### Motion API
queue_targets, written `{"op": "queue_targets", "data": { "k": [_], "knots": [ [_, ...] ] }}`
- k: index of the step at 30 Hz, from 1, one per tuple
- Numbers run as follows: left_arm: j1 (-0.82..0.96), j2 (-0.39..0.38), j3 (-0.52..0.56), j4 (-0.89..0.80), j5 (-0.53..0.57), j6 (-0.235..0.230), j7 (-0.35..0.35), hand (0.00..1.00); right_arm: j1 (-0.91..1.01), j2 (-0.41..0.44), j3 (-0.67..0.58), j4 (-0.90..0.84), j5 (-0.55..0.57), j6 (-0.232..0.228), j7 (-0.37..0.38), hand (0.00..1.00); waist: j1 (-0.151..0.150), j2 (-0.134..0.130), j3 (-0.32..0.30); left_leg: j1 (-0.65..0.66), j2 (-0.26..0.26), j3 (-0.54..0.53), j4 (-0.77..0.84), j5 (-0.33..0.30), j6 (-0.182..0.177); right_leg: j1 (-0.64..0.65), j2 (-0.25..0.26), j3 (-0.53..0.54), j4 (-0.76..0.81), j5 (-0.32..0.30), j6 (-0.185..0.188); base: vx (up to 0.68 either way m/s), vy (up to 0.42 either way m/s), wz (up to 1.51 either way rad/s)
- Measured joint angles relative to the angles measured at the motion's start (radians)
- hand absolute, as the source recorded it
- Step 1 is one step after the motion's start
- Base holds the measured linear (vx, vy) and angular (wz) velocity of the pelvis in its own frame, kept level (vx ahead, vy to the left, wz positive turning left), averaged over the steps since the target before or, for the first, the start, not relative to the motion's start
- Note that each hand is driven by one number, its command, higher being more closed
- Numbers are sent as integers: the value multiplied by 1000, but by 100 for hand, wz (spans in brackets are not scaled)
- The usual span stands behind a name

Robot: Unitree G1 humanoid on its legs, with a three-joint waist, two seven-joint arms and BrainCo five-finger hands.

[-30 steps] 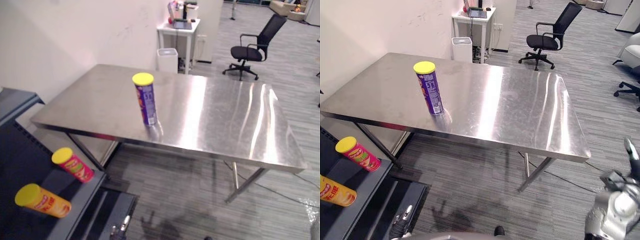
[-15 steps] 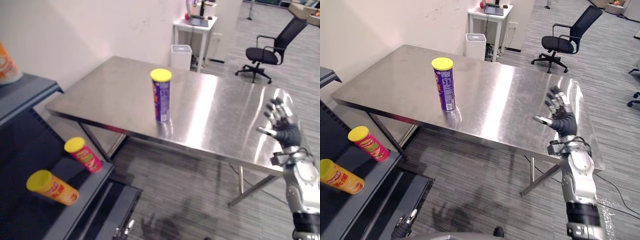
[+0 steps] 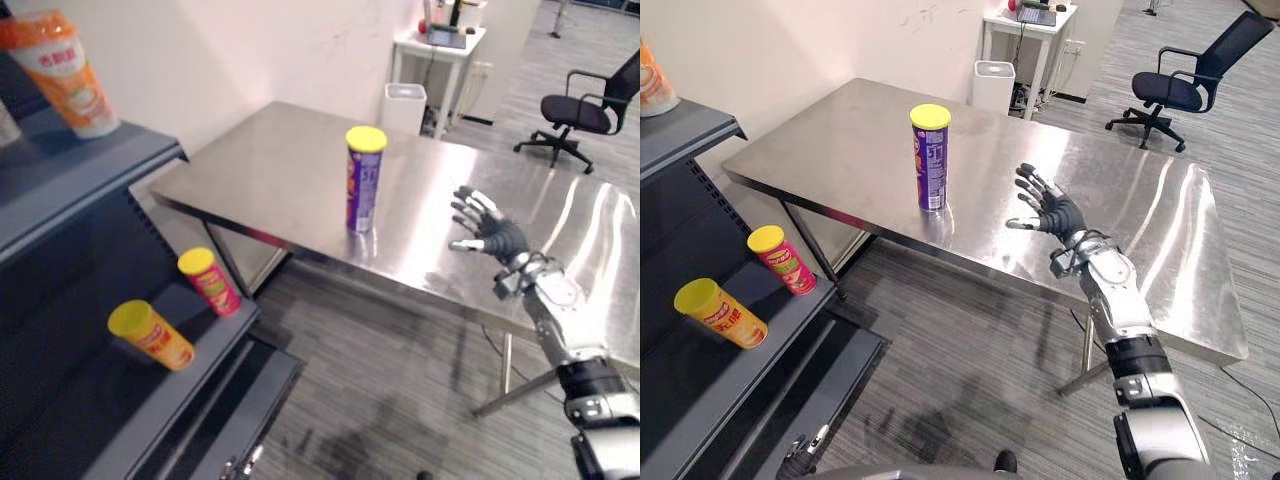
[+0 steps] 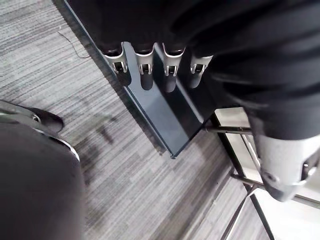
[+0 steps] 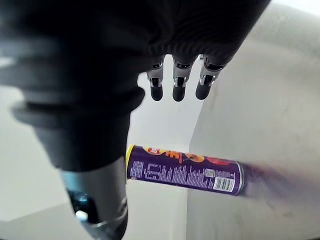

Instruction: Put the gum and the chips on the shelf.

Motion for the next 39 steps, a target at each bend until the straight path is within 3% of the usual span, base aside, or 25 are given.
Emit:
{"op": "queue_targets", "data": {
  "k": [7, 13, 27, 39],
  "knots": [
    [-1, 7, -4, 2, 0, 0, -7, 0, -99, 1, 75, 12, -1, 21, 19, 0, 17, -5, 16, -16, -12, -25, 1, 13, 4, -4, -10, -19, 0, 2, 2, -41, -17, 8],
    [-1, 11, -21, -3, 0, 2, -9, 0, -152, 1, 106, 82, -7, 29, -10, 0, 42, -7, 27, -16, -16, -46, 0, 15, 6, 5, -12, -35, 0, 2, 2, -7, -14, 7],
    [-2, 24, -50, -14, -1, 3, -27, 0, -283, 4, 137, 261, -11, 9, -115, 0, 52, -1, 61, -15, -23, -81, 1, 18, 11, 29, -19, -70, 0, 4, -1, -1, -15, 7],
    [-1, 29, -70, -14, -1, 4, -27, 0, -383, 6, 144, 347, -9, -12, -134, 0, 97, 6, 76, -17, -29, -96, 1, 21, 15, 35, -24, -85, 0, 4, -1, -1, -10, 3]
  ]
}}
